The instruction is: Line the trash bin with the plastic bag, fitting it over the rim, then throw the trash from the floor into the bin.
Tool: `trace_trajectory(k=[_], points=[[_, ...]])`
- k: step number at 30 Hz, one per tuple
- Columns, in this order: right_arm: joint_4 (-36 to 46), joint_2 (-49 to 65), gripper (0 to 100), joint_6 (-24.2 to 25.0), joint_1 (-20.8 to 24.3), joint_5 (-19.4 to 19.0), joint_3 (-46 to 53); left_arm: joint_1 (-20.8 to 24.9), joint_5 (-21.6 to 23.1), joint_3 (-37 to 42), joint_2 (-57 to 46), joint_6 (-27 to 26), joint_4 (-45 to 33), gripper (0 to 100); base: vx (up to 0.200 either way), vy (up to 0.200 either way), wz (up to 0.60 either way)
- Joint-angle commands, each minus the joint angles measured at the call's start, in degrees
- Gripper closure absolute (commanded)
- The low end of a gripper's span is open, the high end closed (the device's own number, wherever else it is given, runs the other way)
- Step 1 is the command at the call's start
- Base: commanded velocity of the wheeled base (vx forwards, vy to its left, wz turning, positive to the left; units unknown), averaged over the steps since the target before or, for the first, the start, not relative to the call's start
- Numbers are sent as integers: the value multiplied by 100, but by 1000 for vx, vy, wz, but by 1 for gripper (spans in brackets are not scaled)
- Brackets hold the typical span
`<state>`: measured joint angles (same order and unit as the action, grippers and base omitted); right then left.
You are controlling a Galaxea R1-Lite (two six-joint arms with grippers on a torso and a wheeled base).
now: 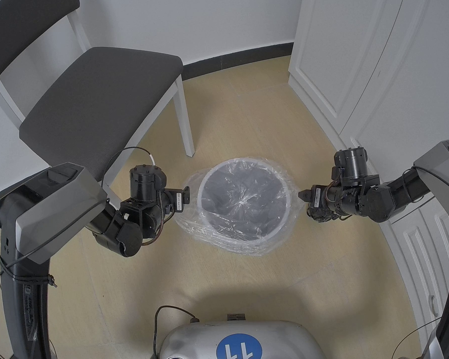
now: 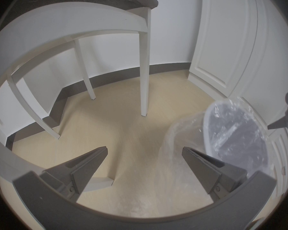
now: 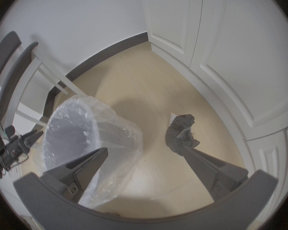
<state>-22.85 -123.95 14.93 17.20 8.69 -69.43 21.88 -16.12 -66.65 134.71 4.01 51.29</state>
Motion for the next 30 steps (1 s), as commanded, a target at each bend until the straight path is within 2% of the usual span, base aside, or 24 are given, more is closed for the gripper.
trace_trajectory(k=[1, 7, 12, 17, 19, 23, 30], points=[[-1, 152, 0, -324, -164, -210, 395, -17, 214, 424, -234, -155, -13, 0, 0, 0, 0], [-1, 64, 0, -500, -270, -377, 456, -26, 425, 679, -261, -331, -13, 0, 0, 0, 0], [-115, -331, 0, -447, -208, -491, 377, -17, 495, 706, -199, -410, -5, 0, 0, 0, 0], [-1196, -1026, 0, -456, -129, -474, 421, 9, 531, 794, -41, -427, -5, 0, 0, 0, 0], [-1240, -1078, 0, -456, -112, -482, 421, 0, 548, 820, -32, -445, -22, 0, 0, 0, 0], [-1301, -1272, 0, -447, -6, -500, 430, -17, 882, 1110, -41, -638, -22, 0, 0, 0, 0], [-1310, -1509, 0, -412, 170, -509, 386, 9, 900, 1084, 363, -665, -13, 0, 0, 0, 0]])
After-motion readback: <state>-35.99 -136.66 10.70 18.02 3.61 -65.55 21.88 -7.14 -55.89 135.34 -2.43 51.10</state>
